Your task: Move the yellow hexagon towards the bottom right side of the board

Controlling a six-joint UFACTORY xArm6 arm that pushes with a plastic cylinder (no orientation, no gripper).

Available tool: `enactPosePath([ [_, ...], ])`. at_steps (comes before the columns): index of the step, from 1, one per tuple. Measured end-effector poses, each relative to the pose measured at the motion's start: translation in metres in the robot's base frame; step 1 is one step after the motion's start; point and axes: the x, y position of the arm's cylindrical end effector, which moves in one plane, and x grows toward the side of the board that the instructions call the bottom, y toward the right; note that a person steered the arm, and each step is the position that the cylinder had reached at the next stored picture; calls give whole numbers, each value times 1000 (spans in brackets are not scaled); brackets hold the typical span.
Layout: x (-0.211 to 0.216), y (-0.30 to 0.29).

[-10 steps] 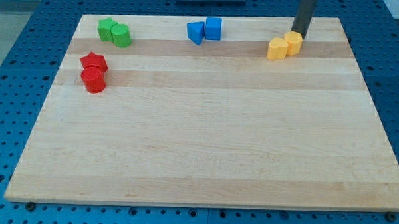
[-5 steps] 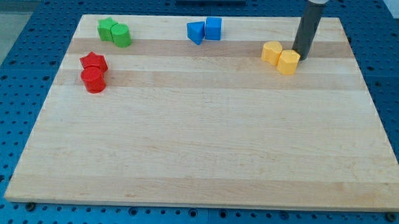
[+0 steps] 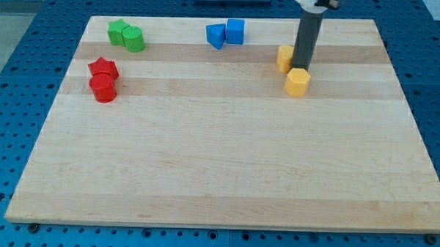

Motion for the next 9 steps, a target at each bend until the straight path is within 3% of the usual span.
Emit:
enactPosePath([
  [7,103,-42],
  [9,105,-36],
])
